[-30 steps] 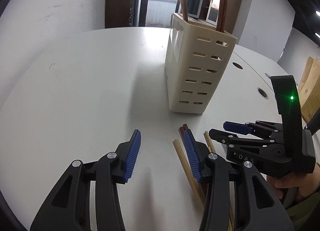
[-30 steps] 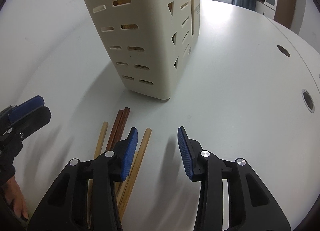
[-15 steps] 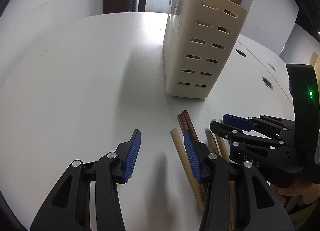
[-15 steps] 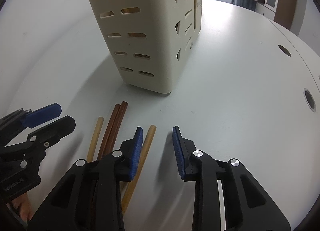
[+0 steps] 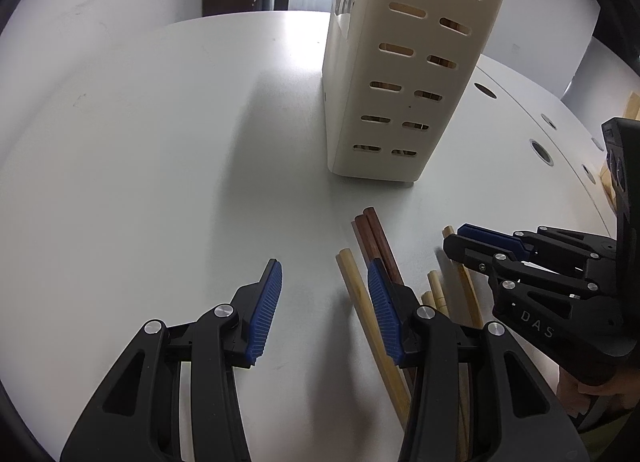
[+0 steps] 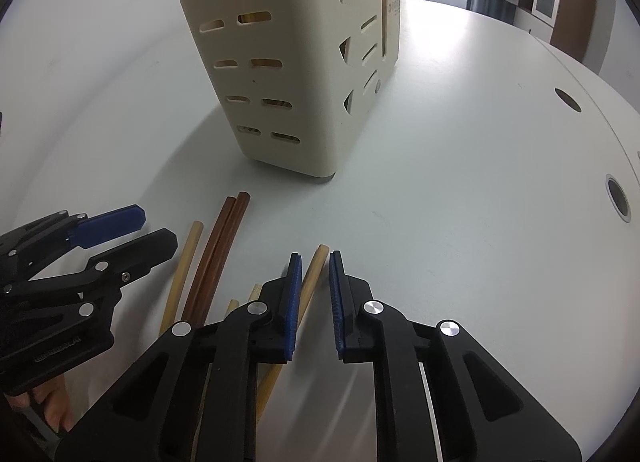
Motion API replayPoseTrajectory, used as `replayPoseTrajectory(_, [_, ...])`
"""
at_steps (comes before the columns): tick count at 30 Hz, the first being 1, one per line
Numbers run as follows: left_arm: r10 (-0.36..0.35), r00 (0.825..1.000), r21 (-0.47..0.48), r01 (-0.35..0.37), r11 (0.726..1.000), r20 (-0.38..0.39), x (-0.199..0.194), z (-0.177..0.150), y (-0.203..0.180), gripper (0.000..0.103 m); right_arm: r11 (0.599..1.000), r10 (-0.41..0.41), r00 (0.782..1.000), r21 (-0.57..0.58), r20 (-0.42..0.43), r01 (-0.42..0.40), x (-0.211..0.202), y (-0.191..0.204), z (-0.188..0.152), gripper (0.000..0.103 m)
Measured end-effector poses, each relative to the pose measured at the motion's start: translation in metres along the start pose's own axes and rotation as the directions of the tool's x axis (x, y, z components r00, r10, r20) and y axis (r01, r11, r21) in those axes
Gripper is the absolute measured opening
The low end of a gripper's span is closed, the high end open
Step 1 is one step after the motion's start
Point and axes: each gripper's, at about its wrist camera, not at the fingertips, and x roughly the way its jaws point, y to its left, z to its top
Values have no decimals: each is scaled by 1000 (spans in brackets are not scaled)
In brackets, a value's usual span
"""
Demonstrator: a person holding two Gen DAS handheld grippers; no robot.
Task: Organize utensils
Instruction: 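Close right gripper on a light bamboo chopstick while left gripper closes on a brown chopstick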
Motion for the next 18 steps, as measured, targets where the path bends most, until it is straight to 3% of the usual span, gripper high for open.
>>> replayPoseTrajectory(18, [69, 997, 76, -67, 995, -32, 17, -1, -28, 45, 1000, -3, 1000, 4, -7, 3, -6, -11, -6, 11])
